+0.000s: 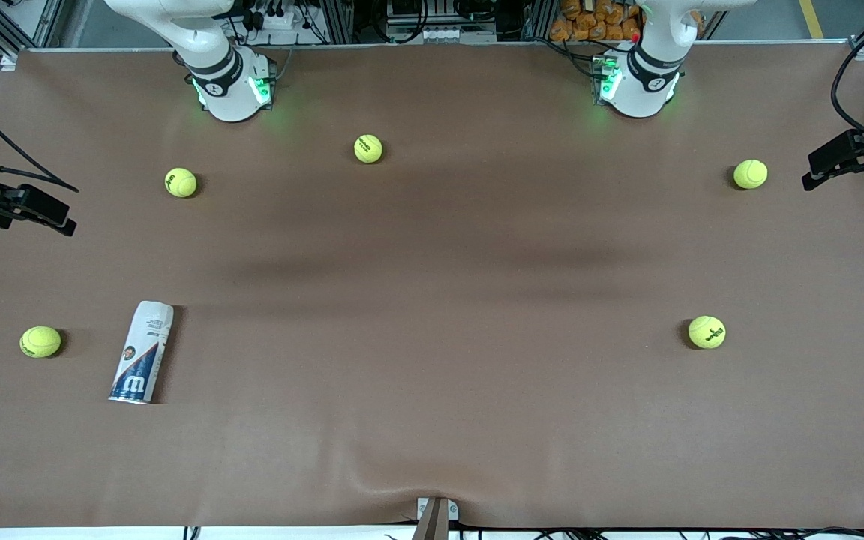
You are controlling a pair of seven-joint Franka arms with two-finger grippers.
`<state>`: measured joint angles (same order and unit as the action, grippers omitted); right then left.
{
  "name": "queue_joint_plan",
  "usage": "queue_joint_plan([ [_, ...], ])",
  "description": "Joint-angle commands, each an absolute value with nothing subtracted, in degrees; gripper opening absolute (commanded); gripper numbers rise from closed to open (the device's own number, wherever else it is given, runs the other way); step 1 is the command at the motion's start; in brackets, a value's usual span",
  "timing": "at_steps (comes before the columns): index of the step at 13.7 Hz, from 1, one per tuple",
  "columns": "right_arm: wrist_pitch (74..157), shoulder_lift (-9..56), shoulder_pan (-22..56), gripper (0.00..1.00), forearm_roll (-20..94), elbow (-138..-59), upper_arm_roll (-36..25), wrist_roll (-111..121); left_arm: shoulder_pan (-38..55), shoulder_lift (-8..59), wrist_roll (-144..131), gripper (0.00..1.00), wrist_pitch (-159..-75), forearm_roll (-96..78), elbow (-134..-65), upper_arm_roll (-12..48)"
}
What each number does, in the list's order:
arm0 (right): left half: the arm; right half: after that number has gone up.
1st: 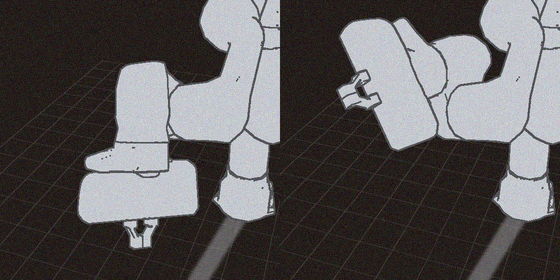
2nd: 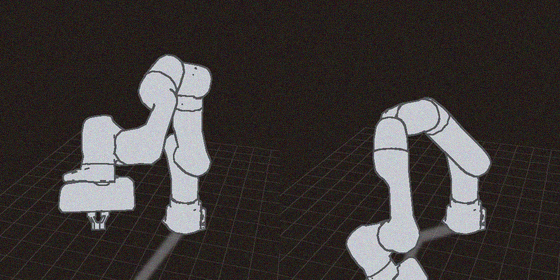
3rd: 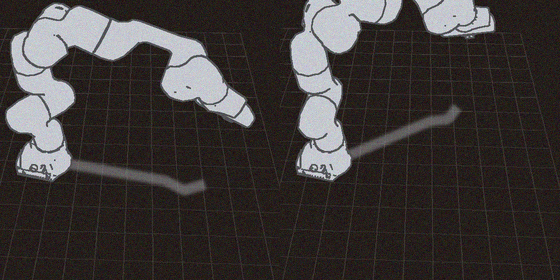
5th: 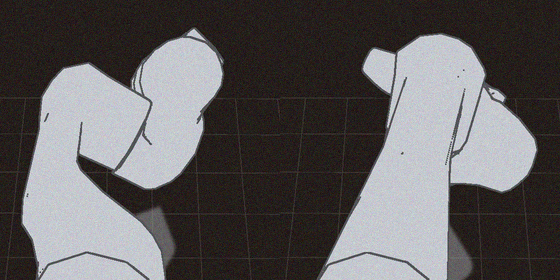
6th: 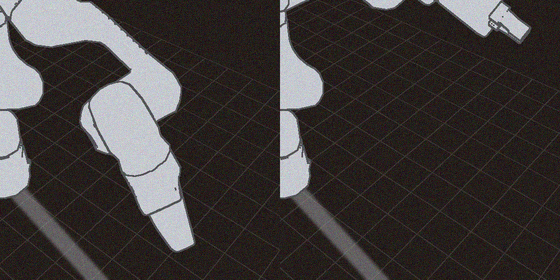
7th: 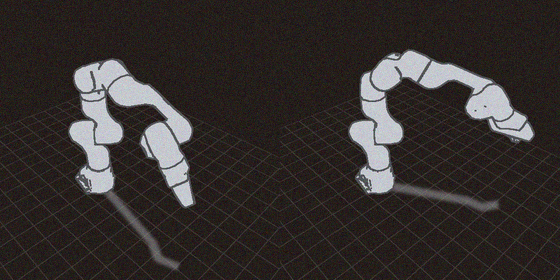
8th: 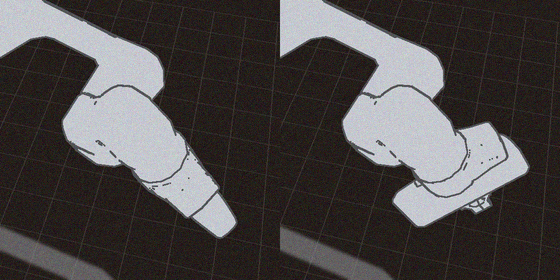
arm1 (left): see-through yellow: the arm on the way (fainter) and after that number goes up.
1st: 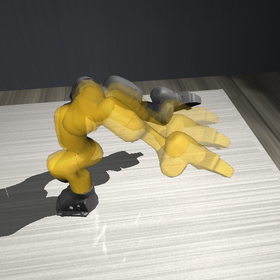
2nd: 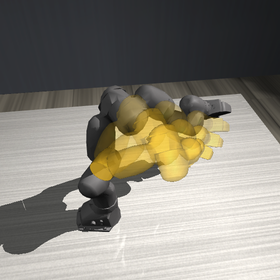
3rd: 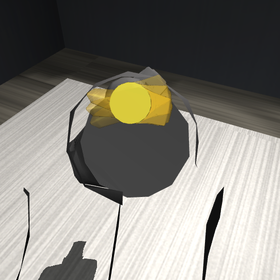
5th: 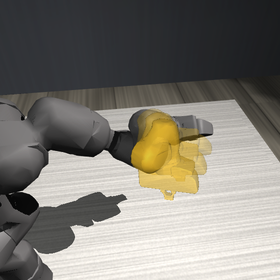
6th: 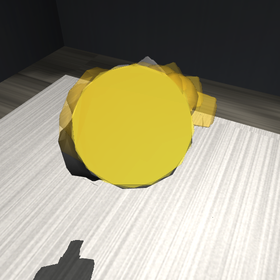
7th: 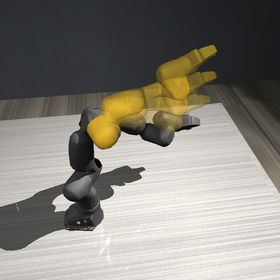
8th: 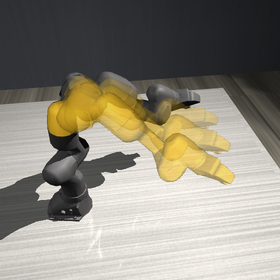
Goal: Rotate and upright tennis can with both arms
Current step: 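Reach the right gripper toward the lying Wilson tennis can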
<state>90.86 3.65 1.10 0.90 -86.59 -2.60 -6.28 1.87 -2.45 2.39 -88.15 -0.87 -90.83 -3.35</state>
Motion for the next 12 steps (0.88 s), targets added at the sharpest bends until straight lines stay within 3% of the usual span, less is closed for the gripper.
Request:
queue_joint_plan([
  [1, 90.35, 3.78, 0.26, 1.00, 1.14, -86.13, -2.20, -6.24, 1.67, -2.46, 2.02, 1.00, -88.07, -0.35, -91.05, -3.16],
  [12, 90.53, 4.30, 0.00, 1.00, 0.97, -86.13, -2.20, -6.85, 2.02, -1.76, 1.85, 1.00, -87.98, -0.26, -90.70, -2.81],
])
